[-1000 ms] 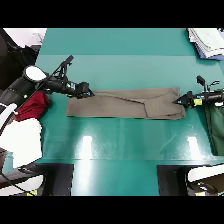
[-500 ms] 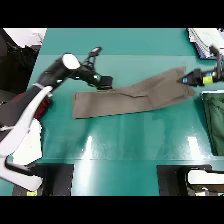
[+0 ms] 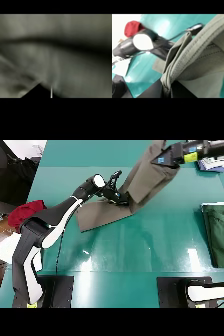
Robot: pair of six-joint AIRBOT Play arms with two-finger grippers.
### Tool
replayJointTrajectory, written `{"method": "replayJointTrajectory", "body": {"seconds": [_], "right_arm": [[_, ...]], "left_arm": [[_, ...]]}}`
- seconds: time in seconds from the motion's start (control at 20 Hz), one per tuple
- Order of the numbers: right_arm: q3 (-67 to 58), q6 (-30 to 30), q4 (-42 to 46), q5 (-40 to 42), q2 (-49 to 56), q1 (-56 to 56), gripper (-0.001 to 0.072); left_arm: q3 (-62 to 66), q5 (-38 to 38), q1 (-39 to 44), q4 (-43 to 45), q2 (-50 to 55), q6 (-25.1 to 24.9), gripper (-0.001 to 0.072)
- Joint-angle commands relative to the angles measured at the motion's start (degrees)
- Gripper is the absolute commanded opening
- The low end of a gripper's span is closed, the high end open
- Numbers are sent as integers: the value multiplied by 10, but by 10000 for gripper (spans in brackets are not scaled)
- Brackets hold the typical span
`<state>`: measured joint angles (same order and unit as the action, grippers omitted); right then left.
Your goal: Fold the shirts.
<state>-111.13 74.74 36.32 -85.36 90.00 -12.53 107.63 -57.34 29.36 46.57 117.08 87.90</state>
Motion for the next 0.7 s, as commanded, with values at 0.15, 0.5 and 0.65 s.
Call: {"method": "replayJointTrajectory", "body": {"seconds": [0.15,0.5,0.65], "right_arm": [[-49,22,-1,-8,64,-41,22],[-49,2,89,0,78,-71,21],[-49,2,88,7,78,-65,21]], "left_arm": [[30,-54,-43,2,5,1,22],[37,-170,-137,130,-111,-21,23],[37,-274,-170,125,-136,-53,23]]}}
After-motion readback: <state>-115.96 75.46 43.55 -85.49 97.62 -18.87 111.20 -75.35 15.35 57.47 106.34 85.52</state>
